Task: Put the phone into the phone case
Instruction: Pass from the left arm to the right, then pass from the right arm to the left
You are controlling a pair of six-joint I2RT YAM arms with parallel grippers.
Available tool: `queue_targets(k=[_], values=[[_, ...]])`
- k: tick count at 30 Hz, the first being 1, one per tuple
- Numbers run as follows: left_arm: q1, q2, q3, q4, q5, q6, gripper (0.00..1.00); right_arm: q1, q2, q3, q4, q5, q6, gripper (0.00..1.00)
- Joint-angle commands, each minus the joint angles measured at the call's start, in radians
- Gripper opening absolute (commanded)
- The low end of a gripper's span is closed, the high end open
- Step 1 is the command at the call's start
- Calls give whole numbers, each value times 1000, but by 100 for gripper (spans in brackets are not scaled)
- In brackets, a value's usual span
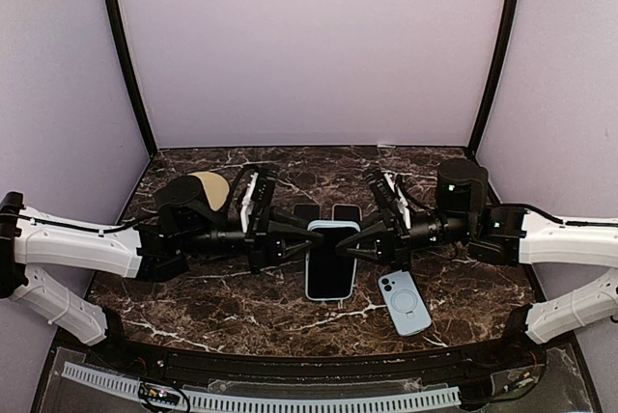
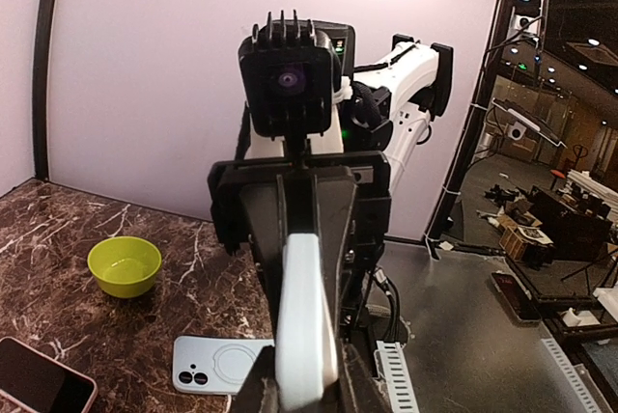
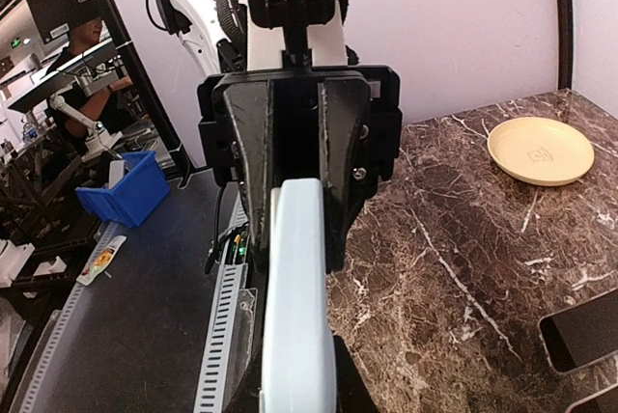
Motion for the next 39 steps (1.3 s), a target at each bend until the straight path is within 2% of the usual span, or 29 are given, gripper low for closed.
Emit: queue_targets(k=[1,2,3,4,5,6,8,14,16,18,21,22,24,28,29,31,32,33,36,39], values=[[-2,-34,9,78,29,47,0,12,-29,40,10,-32,-1,0],[-2,-37,9,54,45,64,4,12,-42,44,3,-34,-13,0],[-2,-44,8,39,53,73,20,12,-57,50,-4,-38,-21,0],[-2,-47,7,8,54,92,30,12,-71,56,-8,-44,-28,0],[-2,-51,3,-8,49,111,45,12,-85,61,-9,-48,-33,0],[-4,-54,2,-38,45,120,50,12,-99,65,-7,-54,-36,0],[-14,-54,-1,-72,32,146,55,12,-119,70,7,-59,-39,0],[-76,-18,-2,-58,8,179,56,12,-127,75,46,-58,-29,0],[-89,-4,0,-41,-8,178,53,12,-122,71,63,-58,-19,0],[-100,8,6,-38,-28,184,46,12,-121,68,80,-60,-13,0],[-112,12,18,-43,-36,199,22,12,-126,63,82,-56,-13,0],[-114,8,18,-45,-45,202,11,12,-129,62,77,-52,-17,0],[-117,-7,14,-50,-74,214,1,12,-133,63,41,-39,-30,0],[-119,-54,6,-99,-151,272,0,12,-149,78,-117,16,-89,0],[-120,-72,8,-134,-166,307,0,11,-151,89,-169,54,-106,11],[-122,-96,22,-207,-220,370,0,12,-152,119,-288,143,-139,42],[-125,-104,36,-236,-268,417,0,12,-154,138,-346,194,-160,55],[-127,-118,45,-294,-294,443,0,12,-155,156,-395,252,-172,63],[-143,-143,80,-414,-442,582,0,13,-178,191,-449,390,-265,72],[-164,-156,104,-486,-576,692,0,22,-223,176,-388,433,-393,78]])
